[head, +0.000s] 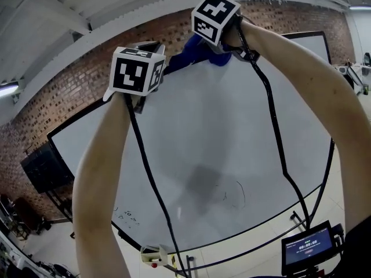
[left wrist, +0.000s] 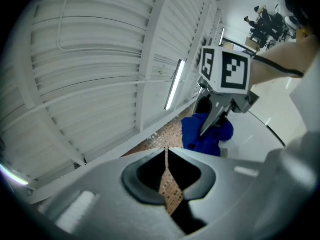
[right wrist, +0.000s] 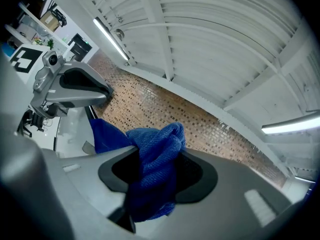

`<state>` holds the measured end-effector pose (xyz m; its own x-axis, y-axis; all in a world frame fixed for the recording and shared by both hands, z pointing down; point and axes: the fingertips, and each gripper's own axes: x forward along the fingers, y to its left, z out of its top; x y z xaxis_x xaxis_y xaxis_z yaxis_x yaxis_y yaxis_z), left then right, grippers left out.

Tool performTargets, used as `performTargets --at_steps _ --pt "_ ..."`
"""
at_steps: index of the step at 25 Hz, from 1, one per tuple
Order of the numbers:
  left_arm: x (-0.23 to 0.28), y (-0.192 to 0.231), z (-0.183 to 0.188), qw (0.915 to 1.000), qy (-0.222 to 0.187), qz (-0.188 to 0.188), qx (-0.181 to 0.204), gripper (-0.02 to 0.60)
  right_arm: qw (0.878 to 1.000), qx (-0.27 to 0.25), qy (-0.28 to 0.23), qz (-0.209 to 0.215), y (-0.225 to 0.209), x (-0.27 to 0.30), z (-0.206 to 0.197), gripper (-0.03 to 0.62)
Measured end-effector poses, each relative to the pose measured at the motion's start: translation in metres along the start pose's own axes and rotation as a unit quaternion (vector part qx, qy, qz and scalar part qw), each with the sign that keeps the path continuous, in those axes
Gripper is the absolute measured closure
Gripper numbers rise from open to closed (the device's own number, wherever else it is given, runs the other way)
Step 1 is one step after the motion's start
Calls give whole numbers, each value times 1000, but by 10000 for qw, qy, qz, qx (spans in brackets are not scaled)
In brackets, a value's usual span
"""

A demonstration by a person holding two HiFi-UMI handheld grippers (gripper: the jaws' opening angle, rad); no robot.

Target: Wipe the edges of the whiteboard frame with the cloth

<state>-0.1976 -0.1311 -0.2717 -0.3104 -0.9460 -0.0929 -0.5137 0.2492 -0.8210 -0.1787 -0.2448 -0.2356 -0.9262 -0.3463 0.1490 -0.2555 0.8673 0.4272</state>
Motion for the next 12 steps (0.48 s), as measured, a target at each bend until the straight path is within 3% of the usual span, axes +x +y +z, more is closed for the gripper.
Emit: performTargets --at_steps 7,12 --pt "32 -44 33 9987 -434 -212 135 563 9989 270 40 -373 -45 -16 -52 404" --pt "44 -55 57 9971 -639 -379 144 563 9979 366 98 -524 -72 -25 -66 402"
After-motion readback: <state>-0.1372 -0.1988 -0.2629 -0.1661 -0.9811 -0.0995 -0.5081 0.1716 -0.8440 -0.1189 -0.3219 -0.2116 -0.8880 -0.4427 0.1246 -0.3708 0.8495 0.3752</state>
